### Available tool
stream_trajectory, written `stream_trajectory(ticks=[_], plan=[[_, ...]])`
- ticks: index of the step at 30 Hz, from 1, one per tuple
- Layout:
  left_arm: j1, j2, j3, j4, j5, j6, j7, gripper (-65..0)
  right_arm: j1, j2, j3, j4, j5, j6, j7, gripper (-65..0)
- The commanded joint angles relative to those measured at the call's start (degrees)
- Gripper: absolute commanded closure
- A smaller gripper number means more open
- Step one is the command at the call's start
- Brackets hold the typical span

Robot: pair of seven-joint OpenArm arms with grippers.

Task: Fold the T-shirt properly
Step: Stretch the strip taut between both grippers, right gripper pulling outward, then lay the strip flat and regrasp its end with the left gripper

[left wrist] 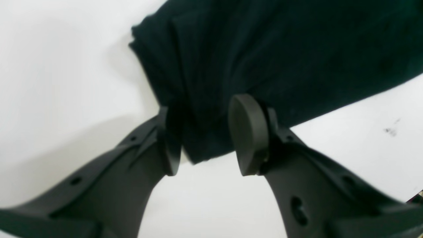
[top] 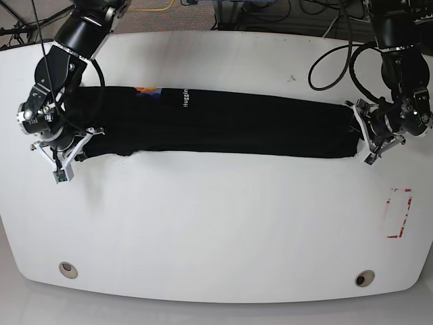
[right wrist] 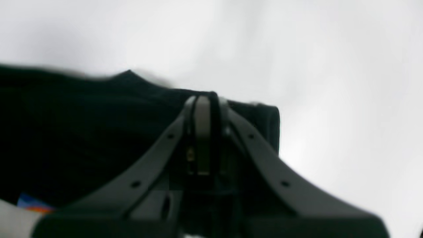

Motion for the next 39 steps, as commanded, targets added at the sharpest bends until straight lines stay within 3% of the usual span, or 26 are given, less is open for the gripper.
stream_trajectory(ticks=[1, 10, 20, 24, 31, 34, 39], plan=[[-0.52, -1.32, -0.27, 0.93, -0.29, -0.06, -0.37, -24.7, -0.44, 0.96, 0.39, 4.75, 0.33, -0.1, -1.15, 0.0], [0.36, -2.29, -0.36, 0.84, -0.29, -0.06, -0.37, -24.7, -7.03, -1.07, 0.3, 13.19, 0.33, -0.1, -3.53, 0.0], [1.15, -3.34, -0.36, 0.93, -0.29, -0.06, -0.46, -24.7, -11.43, -2.03, 0.39, 13.01, -0.28, -0.1, -3.18, -0.8], [1.33, -3.69, -0.36, 0.93, -0.38, -0.06, -0.46, -24.7, -11.6, -2.03, 0.39, 13.01, -0.37, -0.1, -3.18, -9.2], [1.24, -3.78, -0.36, 1.19, -0.56, -0.06, -0.46, -24.7, -12.66, -2.03, 1.01, 13.63, -0.28, -0.1, -3.18, -37.9], [1.06, -3.69, -0.36, 1.46, -0.73, -0.06, -0.46, -24.7, -12.57, -2.38, 3.91, 15.74, 0.33, -0.1, -3.18, -43.1], [0.89, -3.6, -1.5, 1.46, -3.81, -0.06, -0.46, -24.7, -12.48, -4.76, 6.72, 18.82, 4.73, -0.1, -3.18, -42.6]])
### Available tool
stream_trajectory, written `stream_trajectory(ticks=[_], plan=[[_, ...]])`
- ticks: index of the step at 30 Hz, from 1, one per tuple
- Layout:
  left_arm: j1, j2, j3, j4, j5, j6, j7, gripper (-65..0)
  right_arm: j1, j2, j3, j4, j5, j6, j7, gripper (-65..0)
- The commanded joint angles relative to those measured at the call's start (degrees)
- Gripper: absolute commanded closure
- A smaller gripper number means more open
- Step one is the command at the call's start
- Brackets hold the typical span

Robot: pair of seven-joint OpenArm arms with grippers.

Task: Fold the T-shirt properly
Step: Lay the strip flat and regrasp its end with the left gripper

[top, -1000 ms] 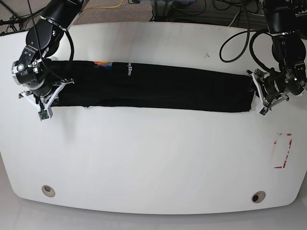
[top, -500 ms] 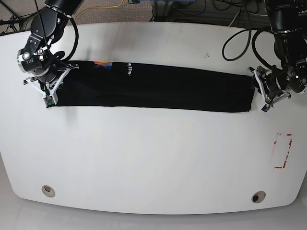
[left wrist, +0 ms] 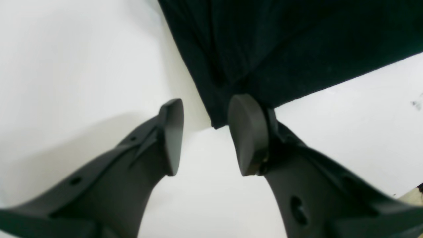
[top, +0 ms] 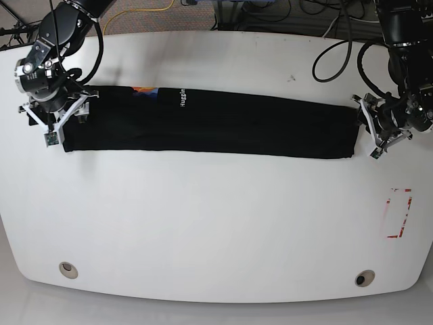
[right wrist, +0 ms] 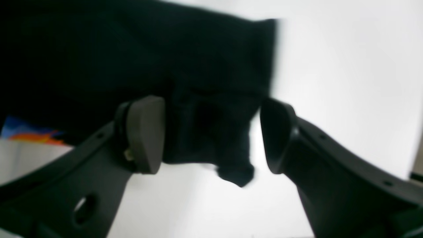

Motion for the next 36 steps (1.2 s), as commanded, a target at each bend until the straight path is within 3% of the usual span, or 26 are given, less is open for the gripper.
stream_trajectory(ticks=[1, 7, 13, 16, 19, 27, 36], plan=[[-1.01, -1.02, -1.99, 1.17, -3.71, -0.06, -0.55, -24.7, 0.61, -0.04, 0.54, 1.4, 5.48, 0.01, 0.84, -42.5], [-1.01, -1.02, -8.93, 0.64, -12.94, -0.06, -0.55, -24.7, -0.62, 0.23, 1.07, 0.87, 12.51, 0.01, 0.58, -33.8], [-0.84, -0.94, -15.53, 0.56, -18.92, -0.06, -0.46, -24.9, -1.5, -1.09, -3.24, -1.59, 12.34, 0.01, 0.93, -17.1], [-0.84, -0.76, -17.28, -0.06, -20.41, -0.06, -0.46, -24.9, -1.41, -1.44, -4.21, -3.0, 11.19, 0.01, 1.11, -12.0], [-0.84, -0.15, -18.69, -1.82, -22.43, -0.06, -0.46, -25.6, -1.59, -1.62, -4.91, -4.49, 10.14, 0.01, 3.04, -11.9], [-2.16, -0.06, -21.24, -10.43, -26.12, -0.06, -0.46, -39.3, -1.06, -1.79, -5.88, -12.49, 6.89, 0.01, 9.11, -11.7], [-3.74, 0.65, -20.98, -17.73, -26.74, -0.06, -0.46, -39.4, -1.24, -1.18, -5.88, -17.15, 6.36, 0.01, 12.8, -11.7]])
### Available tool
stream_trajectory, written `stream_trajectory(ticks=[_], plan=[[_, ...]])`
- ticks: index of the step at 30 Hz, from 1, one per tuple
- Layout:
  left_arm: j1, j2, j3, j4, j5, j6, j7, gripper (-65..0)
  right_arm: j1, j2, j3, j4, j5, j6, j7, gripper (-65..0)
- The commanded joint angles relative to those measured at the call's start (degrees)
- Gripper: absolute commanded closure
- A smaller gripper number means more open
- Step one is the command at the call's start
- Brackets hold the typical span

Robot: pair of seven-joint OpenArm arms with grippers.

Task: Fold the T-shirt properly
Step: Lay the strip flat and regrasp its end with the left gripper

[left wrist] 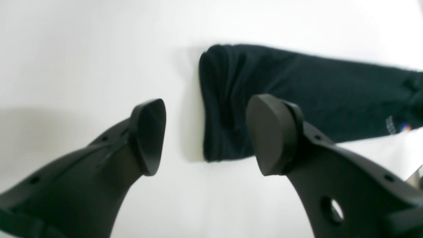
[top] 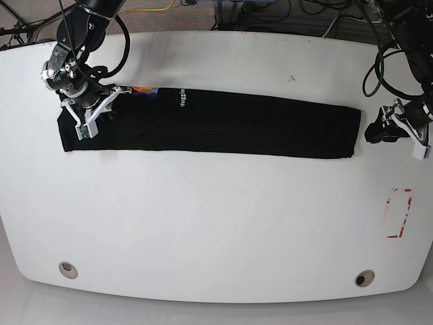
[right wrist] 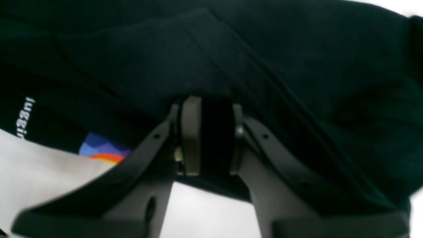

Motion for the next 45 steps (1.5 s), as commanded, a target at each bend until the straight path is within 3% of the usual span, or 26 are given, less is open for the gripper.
stream_trajectory(ticks=[1, 15, 21, 38, 45], plan=[[-1.45, -0.31, 0.03, -0.99, -0.97, -0.1, -0.5, -39.4, 0.49, 1.27, 0.26, -0.15, 0.79, 0.1, 0.95, -11.7], [-5.05, 5.05, 4.95, -1.78, -0.8, -0.1, -0.42, -39.6, -1.09, 1.36, -2.02, -0.24, 1.14, 0.1, 2.01, -11.3], [-5.31, 5.31, 5.21, -3.63, -0.53, -0.1, -0.5, -39.6, -1.0, 1.27, -2.02, -0.41, 1.23, 0.1, 2.19, -11.1], [-2.41, -1.02, 5.13, -3.19, -0.53, -0.1, -2.88, -39.6, -1.09, 1.27, -1.94, -0.24, 1.23, 0.1, 2.19, -11.1], [-2.06, -1.11, 7.94, -5.38, 1.23, -0.1, -4.37, -39.6, -0.74, 1.18, -2.02, -0.24, 1.31, 0.1, 2.19, -11.1]])
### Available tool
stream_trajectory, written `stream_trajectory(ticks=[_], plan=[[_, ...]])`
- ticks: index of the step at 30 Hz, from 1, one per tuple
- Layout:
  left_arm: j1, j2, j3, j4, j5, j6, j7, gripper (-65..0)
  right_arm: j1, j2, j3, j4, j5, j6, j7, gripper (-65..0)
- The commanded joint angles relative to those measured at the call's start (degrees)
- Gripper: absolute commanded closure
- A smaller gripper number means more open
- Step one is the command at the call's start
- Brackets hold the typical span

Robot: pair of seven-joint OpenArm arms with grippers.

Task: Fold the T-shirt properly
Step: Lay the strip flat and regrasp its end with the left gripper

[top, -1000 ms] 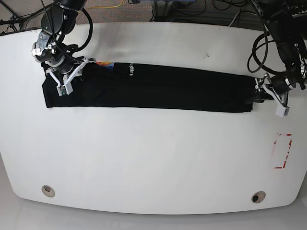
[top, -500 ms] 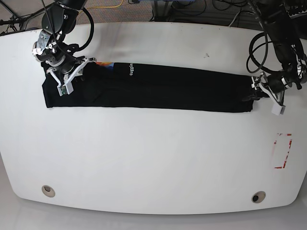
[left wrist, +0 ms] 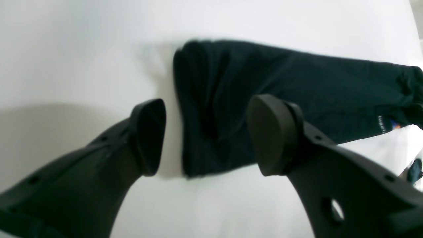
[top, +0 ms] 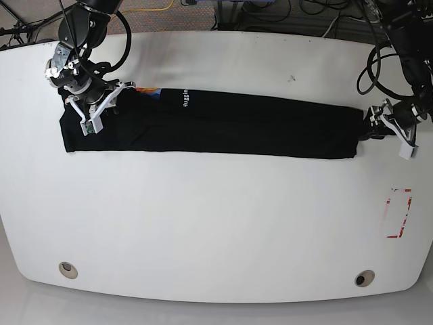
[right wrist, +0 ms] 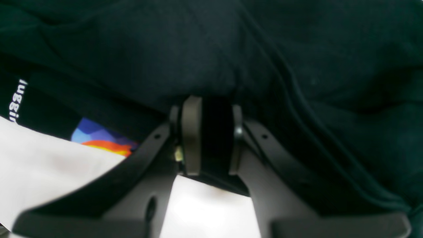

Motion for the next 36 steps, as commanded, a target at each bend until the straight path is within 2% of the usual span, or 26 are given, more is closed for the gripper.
stream_trajectory(ticks=[1, 17, 20, 27, 31, 33, 36], plan=[[-1.63, -0.89, 1.25, 0.39, -1.26, -0.12, -0.9, -39.6, 0.59, 0.46, 0.12, 1.16, 0.88, 0.08, 0.94, -11.1], [-1.63, 0.34, 2.4, -7.26, 0.93, -0.12, -3.09, -39.6, 0.24, 0.46, 0.21, 1.51, 0.88, 0.08, 0.94, -11.1], [-1.71, 2.1, 3.8, -7.53, 0.76, -0.12, -3.18, -39.6, 0.5, 0.46, 0.21, 1.6, 0.88, 0.08, 0.94, -11.1], [-2.77, 2.89, 6.35, -7.44, 0.49, -0.12, -2.04, -39.3, 0.5, -0.77, 0.21, 1.78, 0.79, 0.08, 0.94, -11.1], [-2.77, 4.48, 6.0, -7.44, 0.58, -0.12, -2.04, -38.6, 0.59, -0.77, 0.21, 1.78, 0.79, 0.08, 0.94, -11.1], [-2.77, 4.48, 5.91, -7.44, 0.58, -0.12, -2.13, -35.0, 0.42, -0.77, 0.21, 1.87, 0.79, 0.08, 0.94, -11.1], [-2.86, 4.48, 5.83, -7.7, 0.84, -0.12, -2.74, -20.4, 0.24, -0.77, 0.21, 1.87, 0.79, 0.08, 0.94, -11.1]])
